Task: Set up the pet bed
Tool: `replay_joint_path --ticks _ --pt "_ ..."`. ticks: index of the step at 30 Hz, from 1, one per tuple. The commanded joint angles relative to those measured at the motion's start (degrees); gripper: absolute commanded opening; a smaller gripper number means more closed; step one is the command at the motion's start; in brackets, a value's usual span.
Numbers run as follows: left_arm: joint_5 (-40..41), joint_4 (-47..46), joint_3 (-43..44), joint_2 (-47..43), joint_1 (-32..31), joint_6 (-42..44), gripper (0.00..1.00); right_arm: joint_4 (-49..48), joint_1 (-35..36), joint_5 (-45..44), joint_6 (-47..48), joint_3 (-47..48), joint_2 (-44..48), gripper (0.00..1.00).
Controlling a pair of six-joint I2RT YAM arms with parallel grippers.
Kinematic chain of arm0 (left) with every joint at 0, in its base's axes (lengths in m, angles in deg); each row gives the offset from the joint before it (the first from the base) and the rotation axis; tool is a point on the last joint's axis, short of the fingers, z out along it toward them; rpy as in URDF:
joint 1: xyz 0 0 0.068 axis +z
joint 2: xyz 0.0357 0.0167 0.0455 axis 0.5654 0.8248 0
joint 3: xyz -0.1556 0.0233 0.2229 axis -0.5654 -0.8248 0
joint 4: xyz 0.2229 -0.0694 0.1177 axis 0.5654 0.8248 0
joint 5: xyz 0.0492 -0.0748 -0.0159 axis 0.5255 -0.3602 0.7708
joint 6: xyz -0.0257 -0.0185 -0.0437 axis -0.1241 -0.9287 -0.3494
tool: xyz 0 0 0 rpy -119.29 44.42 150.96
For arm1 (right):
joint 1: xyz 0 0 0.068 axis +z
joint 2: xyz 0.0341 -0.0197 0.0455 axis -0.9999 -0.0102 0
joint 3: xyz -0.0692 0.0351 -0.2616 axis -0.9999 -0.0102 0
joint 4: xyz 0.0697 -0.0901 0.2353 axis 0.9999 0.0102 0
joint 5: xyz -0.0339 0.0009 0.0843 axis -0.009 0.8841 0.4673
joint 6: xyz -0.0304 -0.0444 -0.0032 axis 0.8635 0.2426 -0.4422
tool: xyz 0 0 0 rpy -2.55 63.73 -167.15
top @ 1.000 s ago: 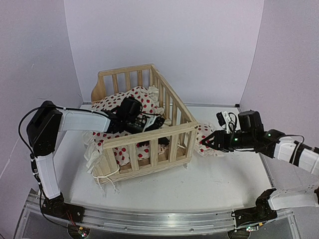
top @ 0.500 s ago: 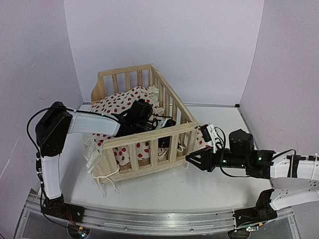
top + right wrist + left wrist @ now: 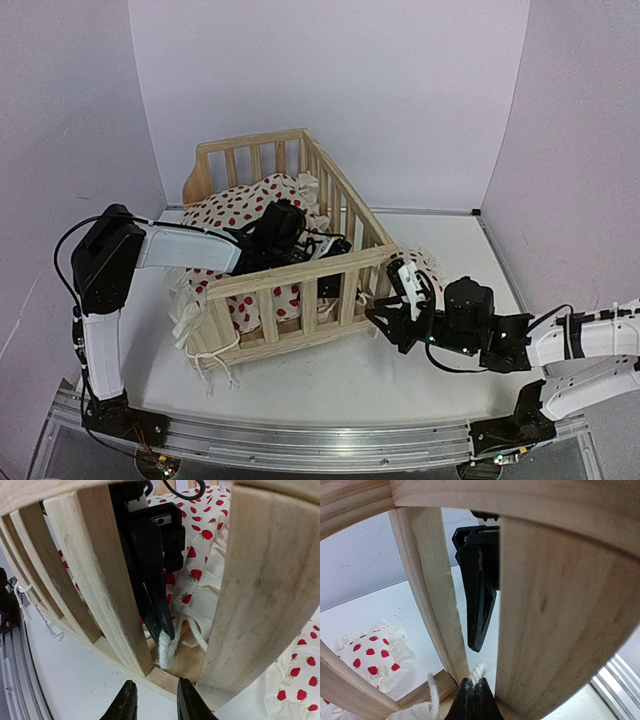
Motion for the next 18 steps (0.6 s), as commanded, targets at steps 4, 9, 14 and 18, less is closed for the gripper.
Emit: replay_joint_path --ticks 4,9,14,18 --pt "-5.05 -2.62 2.13 -0.24 -0.64 -0.01 0.0 -9.2 0.44 -4.28 4.22 0.33 -2.28 0.32" --pt "-5.61 -2.62 1.99 -0.53 -0.79 -0.4 0.0 -10.28 0.44 -4.26 4.24 1.65 -4.71 0.33" --pt "-6.09 -2.67 1.91 -0.79 -0.99 -0.74 0.0 -13.57 0.46 -5.53 3.49 1.98 -6.45 0.25" --pt "-6.45 -2.67 0.89 -1.78 -0.99 -0.67 0.0 -13.84 0.43 -4.61 3.16 1.47 -5.23 0.18"
